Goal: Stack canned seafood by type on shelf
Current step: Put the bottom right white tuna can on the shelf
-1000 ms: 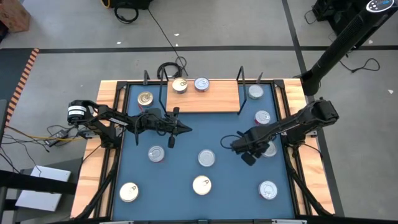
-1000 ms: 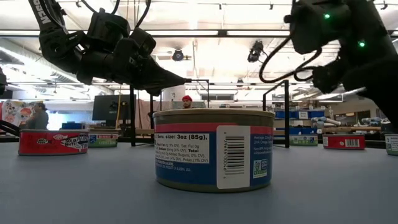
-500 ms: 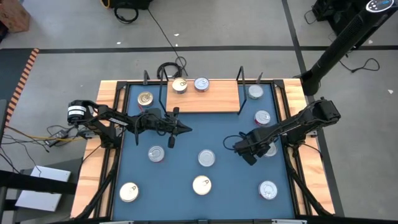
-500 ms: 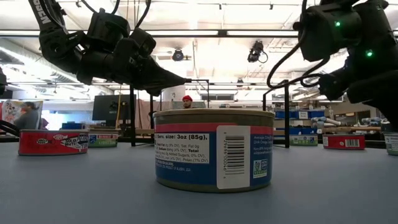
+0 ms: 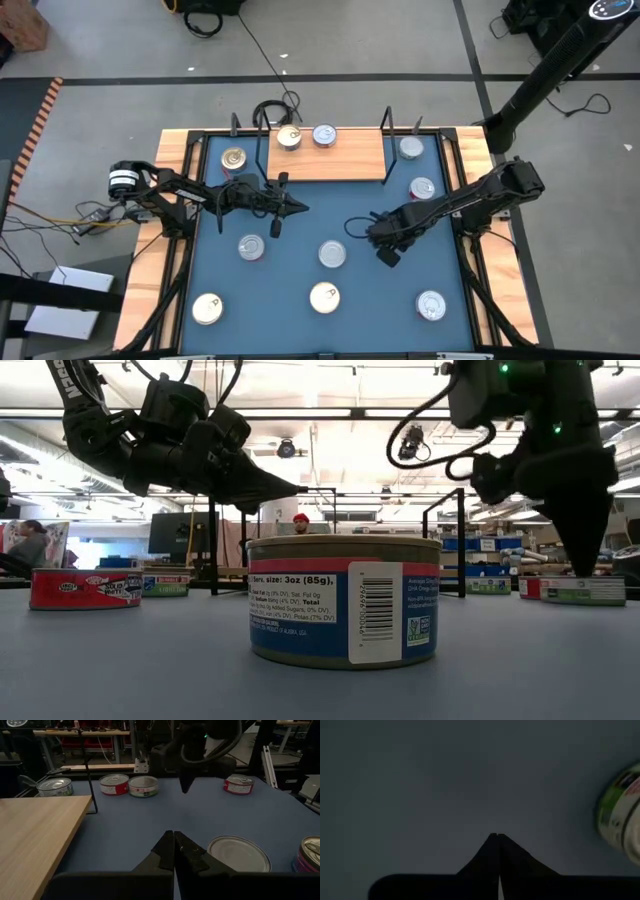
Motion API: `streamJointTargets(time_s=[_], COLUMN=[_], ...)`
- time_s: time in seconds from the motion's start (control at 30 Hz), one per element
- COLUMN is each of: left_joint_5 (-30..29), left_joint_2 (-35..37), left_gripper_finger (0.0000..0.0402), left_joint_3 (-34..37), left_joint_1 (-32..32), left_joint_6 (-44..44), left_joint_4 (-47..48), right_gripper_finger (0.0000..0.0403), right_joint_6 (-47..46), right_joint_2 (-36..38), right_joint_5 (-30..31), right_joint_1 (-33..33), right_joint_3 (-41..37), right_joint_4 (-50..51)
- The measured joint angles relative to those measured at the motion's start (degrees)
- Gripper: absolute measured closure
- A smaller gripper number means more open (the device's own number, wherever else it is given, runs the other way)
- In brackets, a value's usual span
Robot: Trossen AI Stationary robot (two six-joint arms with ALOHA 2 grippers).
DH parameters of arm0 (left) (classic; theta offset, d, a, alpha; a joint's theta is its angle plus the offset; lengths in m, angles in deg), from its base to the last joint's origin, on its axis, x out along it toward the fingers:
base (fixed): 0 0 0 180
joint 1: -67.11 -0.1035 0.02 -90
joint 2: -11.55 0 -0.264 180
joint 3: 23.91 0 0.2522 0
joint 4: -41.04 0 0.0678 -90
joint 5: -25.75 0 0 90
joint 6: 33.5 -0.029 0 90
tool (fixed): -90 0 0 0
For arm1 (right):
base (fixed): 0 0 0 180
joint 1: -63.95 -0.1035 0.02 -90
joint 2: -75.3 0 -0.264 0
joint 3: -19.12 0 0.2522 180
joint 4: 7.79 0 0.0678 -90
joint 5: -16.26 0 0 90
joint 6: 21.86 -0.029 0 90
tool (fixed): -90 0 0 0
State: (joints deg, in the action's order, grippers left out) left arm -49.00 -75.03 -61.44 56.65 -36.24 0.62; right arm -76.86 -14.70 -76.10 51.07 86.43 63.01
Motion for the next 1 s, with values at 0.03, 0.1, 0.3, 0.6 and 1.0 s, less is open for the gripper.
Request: streamJointTargets(time_s=[0.03,0.1,0.3,0.6,1.0], left_joint_5=[0.00,0.00,0.00,0.00,0.00], left_joint_2=[0.00,0.00,0.00,0.00,0.00], left_gripper_finger=[0.0396,0.0396,0.0396,0.0396,0.0396], left_joint_3=[0.00,0.00,0.00,0.00,0.00], left_joint_1=[0.00,0.00,0.00,0.00,0.00], left_joint_6=[0.00,0.00,0.01,0.02,0.00], left_joint_4=[0.04,0.02,0.00,0.00,0.07], right_gripper_finger=[0.0396,0.0395,0.0371,0.0335,0.0395], right_joint_6=[0.53,0.81,-0.30,3.69,9.11], right_joint_2=[0.00,-0.02,0.04,0.04,0.28], right_joint_5=[0.13,2.01,10.68,16.27,13.54], right_joint_1=[0.02,0.22,1.94,10.66,14.13], right_joint_3=[0.66,2.50,4.25,-2.40,-4.37], right_joint_4=[0.24,2.32,14.09,13.70,3.33])
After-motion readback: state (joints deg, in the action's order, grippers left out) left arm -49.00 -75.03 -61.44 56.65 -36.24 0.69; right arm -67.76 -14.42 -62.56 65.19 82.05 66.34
